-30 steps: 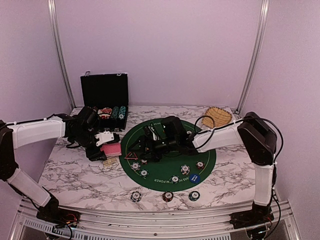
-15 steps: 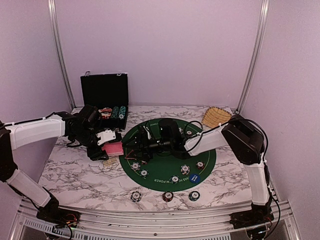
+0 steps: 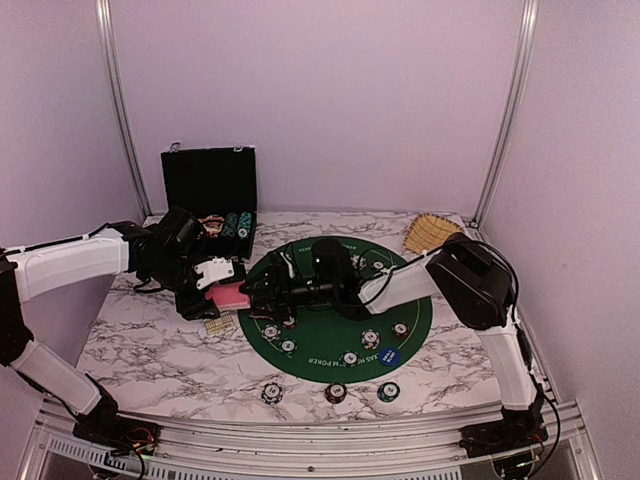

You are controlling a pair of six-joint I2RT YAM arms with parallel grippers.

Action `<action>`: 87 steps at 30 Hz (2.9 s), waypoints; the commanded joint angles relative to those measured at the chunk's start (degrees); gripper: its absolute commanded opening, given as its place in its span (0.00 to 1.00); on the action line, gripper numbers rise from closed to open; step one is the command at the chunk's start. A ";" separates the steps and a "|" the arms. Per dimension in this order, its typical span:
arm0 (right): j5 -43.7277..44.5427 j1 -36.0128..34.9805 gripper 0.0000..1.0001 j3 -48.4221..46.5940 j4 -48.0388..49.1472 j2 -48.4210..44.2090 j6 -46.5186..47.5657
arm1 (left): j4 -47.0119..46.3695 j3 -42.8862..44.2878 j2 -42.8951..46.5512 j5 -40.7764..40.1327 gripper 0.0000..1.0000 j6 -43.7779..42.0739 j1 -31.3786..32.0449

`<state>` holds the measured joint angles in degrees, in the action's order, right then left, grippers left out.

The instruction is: Distribute texas hold em gaming equipment

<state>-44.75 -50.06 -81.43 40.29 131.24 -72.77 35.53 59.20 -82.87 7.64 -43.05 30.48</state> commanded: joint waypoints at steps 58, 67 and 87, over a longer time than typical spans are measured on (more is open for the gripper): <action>-2.34 -3.11 0.11 -6.17 11.50 5.22 -9.02 | 4.90 5.45 -2.76 6.27 0.99 -7.63 3.01; -2.31 -3.09 0.12 -4.39 14.22 4.59 -10.50 | 1.61 2.92 -2.36 4.59 0.93 -9.10 2.92; -3.19 -3.10 0.12 -4.89 13.59 4.05 -10.64 | -1.24 1.22 -3.97 7.22 0.77 -8.54 2.92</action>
<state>-47.09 -52.82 -85.30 51.35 137.88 -83.61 35.42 61.73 -86.08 13.58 -51.03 33.32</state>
